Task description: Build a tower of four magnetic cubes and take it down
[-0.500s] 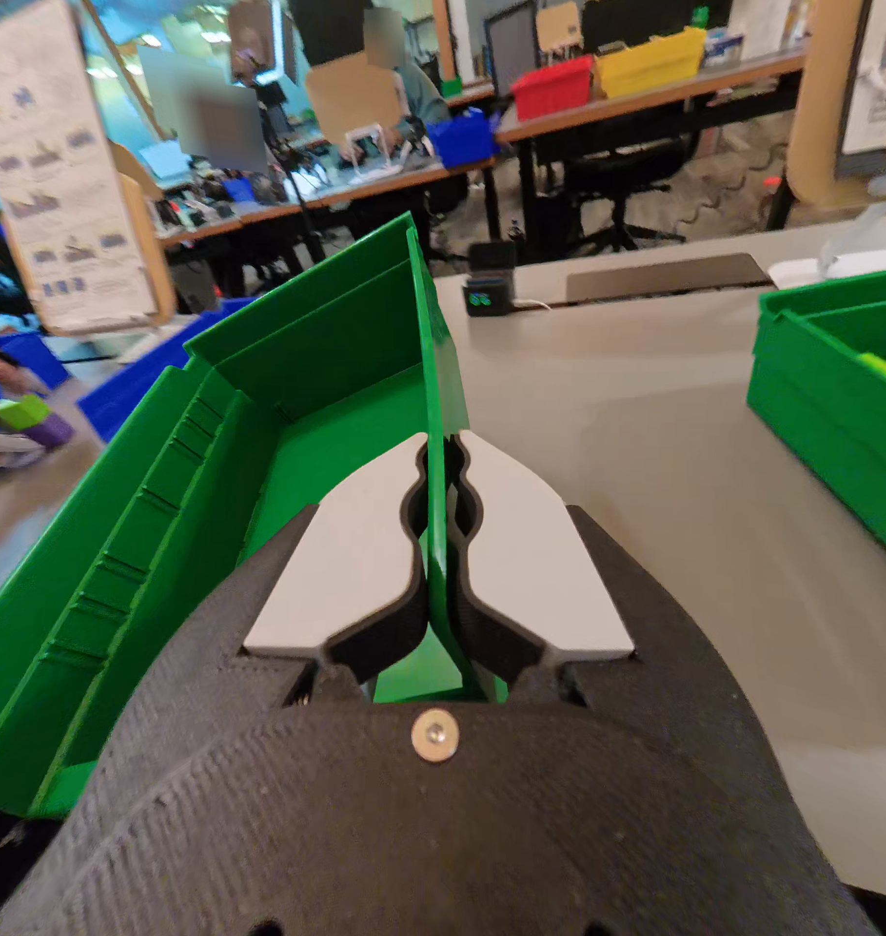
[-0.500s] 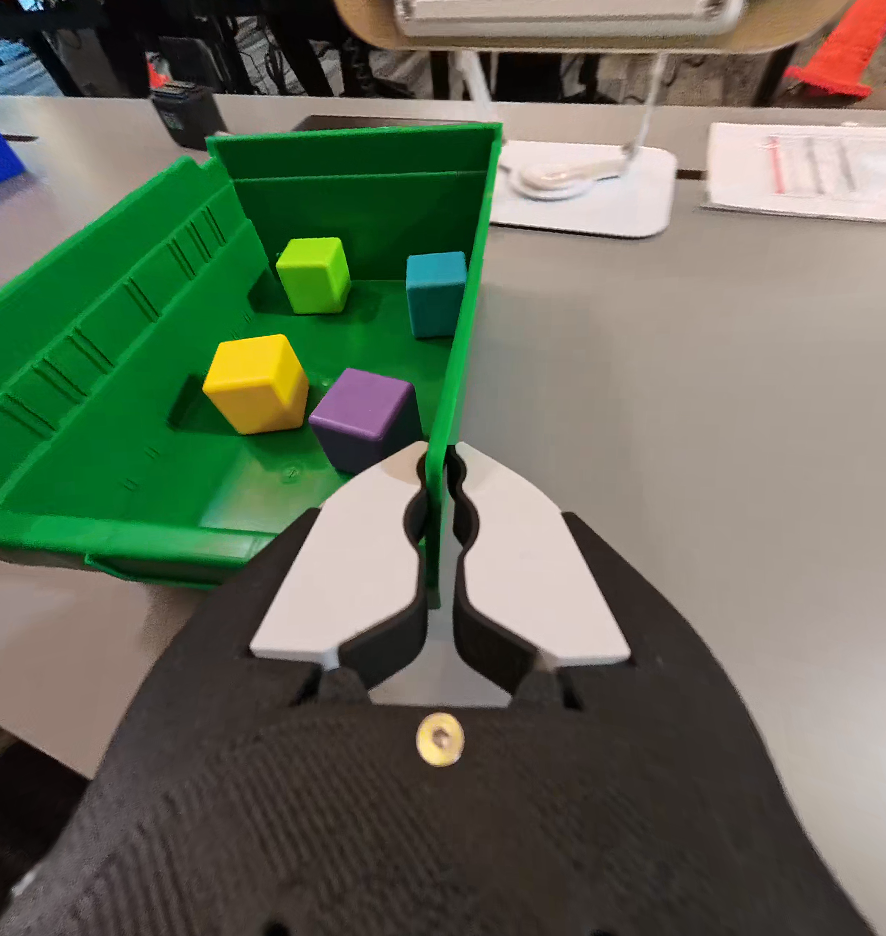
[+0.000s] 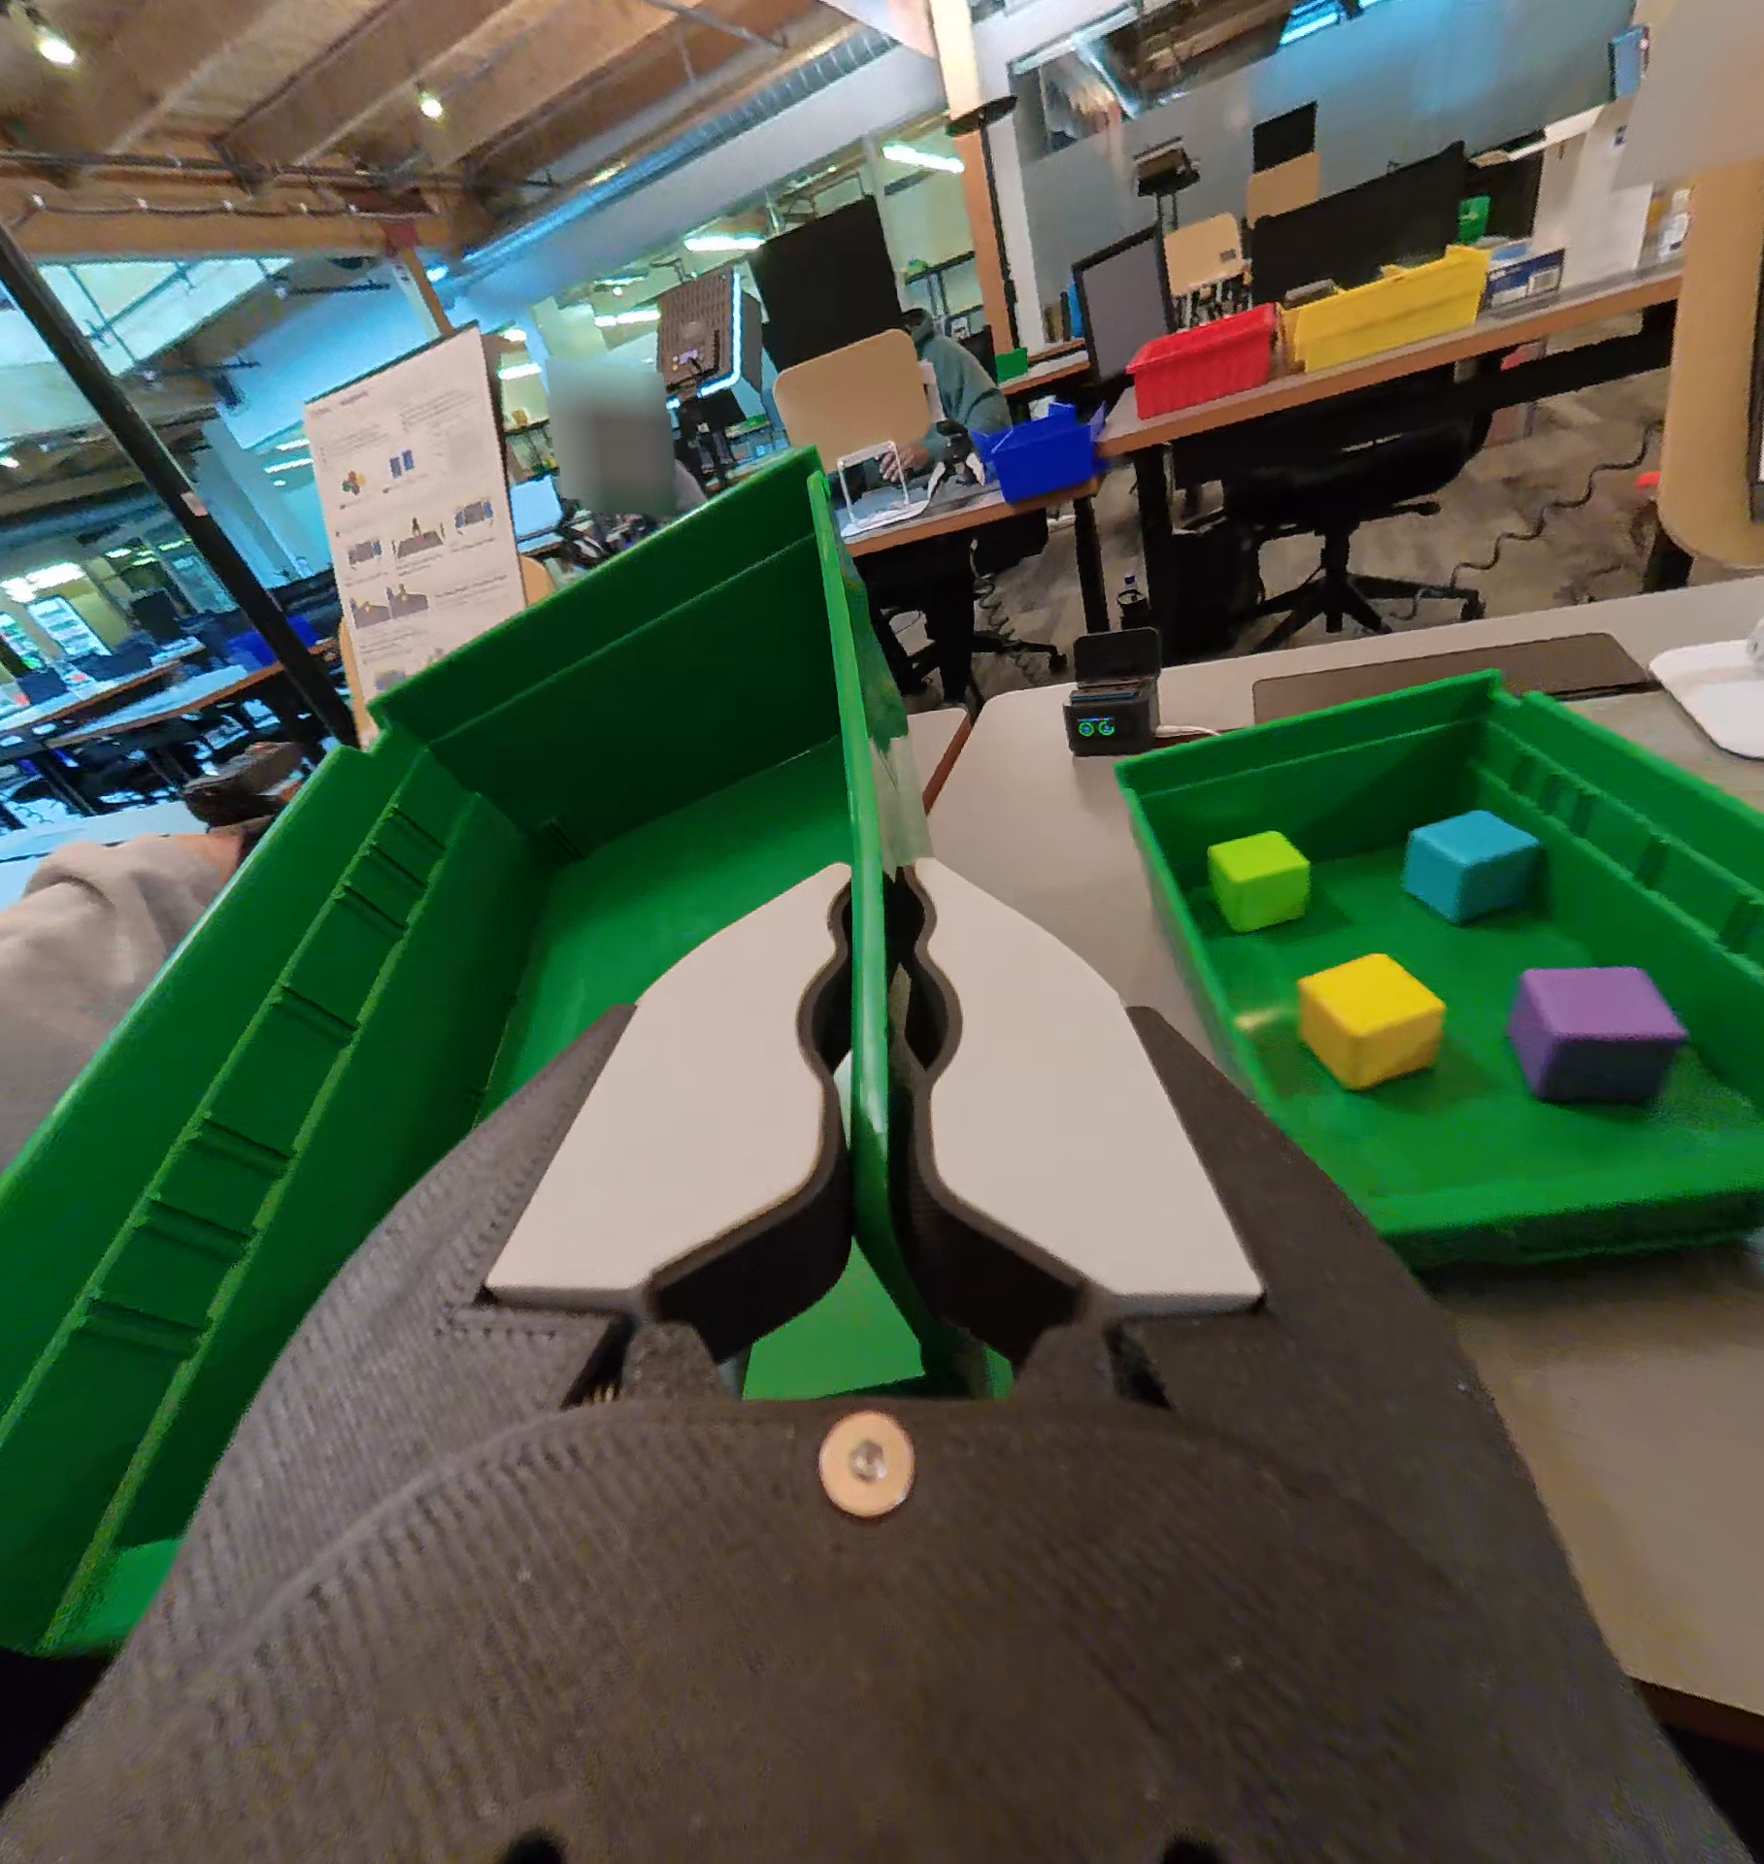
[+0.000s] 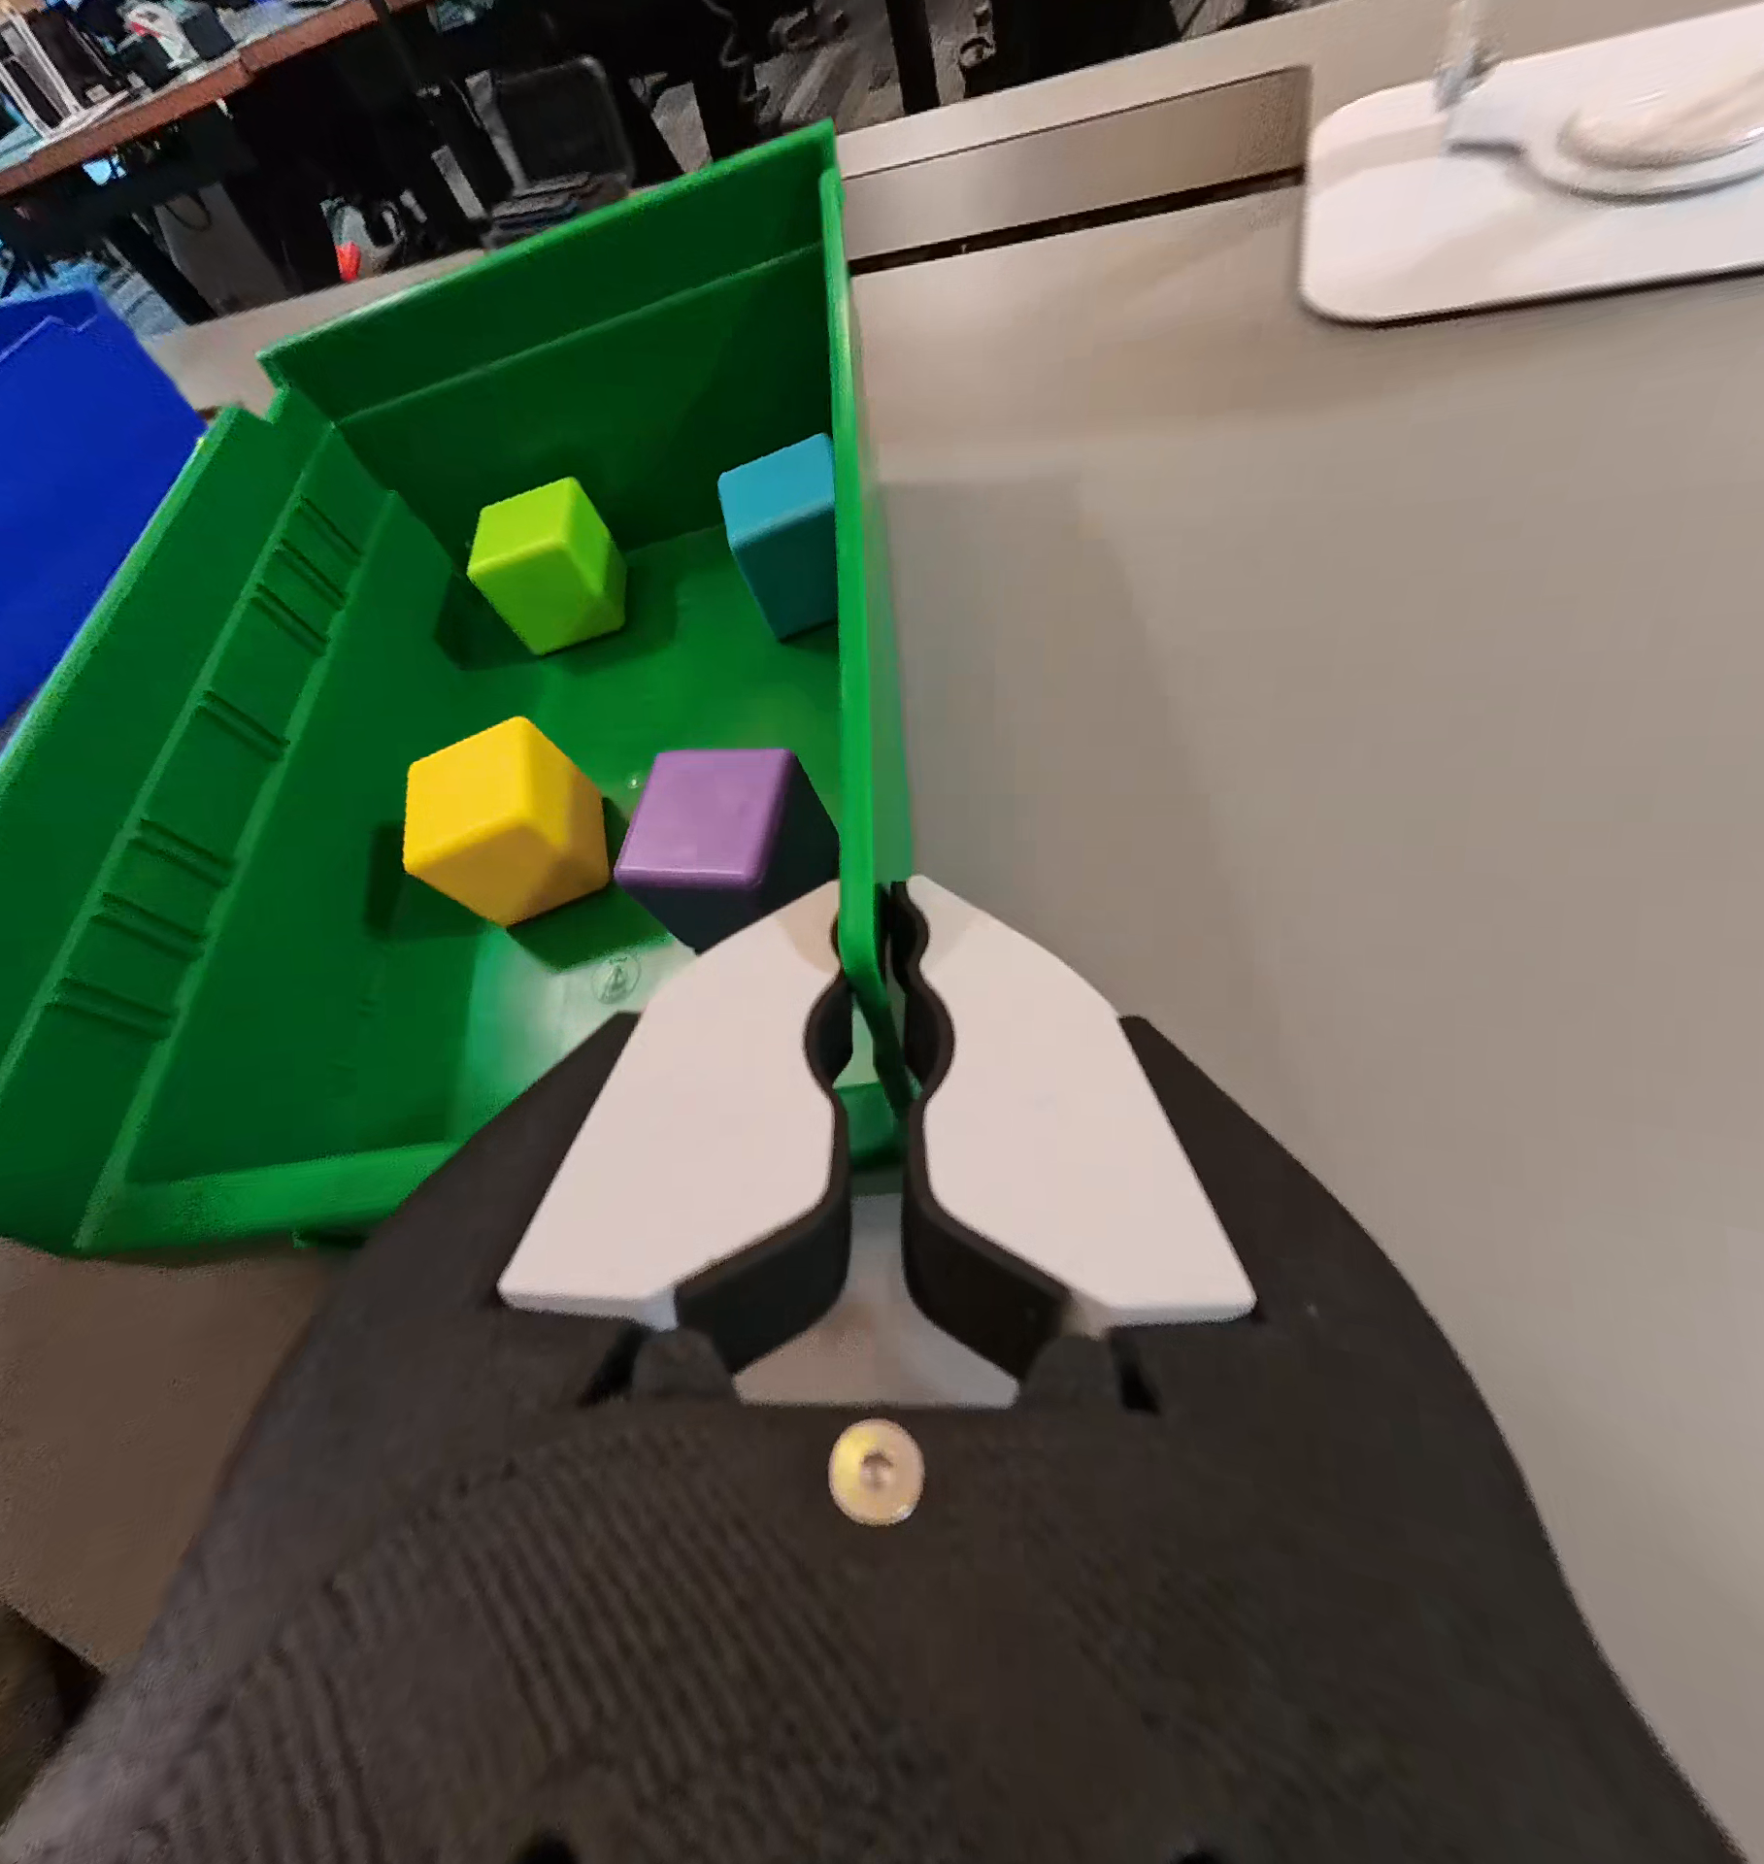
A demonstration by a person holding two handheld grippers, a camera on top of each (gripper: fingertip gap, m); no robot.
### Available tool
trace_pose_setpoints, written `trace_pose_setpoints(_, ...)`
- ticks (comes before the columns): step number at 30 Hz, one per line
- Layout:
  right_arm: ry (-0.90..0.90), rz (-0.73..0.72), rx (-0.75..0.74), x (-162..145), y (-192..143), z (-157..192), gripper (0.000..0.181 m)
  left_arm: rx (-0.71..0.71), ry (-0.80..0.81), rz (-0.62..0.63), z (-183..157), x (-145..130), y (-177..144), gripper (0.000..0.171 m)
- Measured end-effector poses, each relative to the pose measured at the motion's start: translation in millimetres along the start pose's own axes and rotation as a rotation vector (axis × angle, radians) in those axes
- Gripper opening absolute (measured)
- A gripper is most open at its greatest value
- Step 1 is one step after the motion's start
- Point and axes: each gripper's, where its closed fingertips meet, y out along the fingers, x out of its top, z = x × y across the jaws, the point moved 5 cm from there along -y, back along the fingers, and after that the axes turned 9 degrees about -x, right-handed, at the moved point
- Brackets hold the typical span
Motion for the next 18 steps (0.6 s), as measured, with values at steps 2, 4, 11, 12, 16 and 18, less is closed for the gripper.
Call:
trace_pose_setpoints(2, -0.009, 0.01, 0.017, -3, 4, 24, 0.007, -0.018, -0.006, -0.004, -4, -3, 3, 0.006)
trace_pose_setpoints(4, -0.036, 0.031, 0.064, -5, 8, 50, 0.011, -0.032, -0.002, -0.003, -8, -6, 7, 0.006)
trace_pose_setpoints(11, -0.145, 0.113, 0.237, -13, 9, 114, 0.024, -0.038, 0.025, 0.007, -14, -10, 10, 0.007)
trace_pose_setpoints(12, -0.153, 0.117, 0.26, -12, 7, 117, 0.023, -0.037, 0.027, 0.003, -14, -10, 9, 0.007)
trace_pose_setpoints(16, -0.141, 0.099, 0.346, 3, -8, 114, 0.025, -0.036, 0.033, -0.01, -17, -5, 6, 0.007)
trace_pose_setpoints(18, -0.125, 0.068, 0.399, 19, -26, 103, 0.027, -0.045, 0.044, -0.015, -21, -1, 4, 0.007)
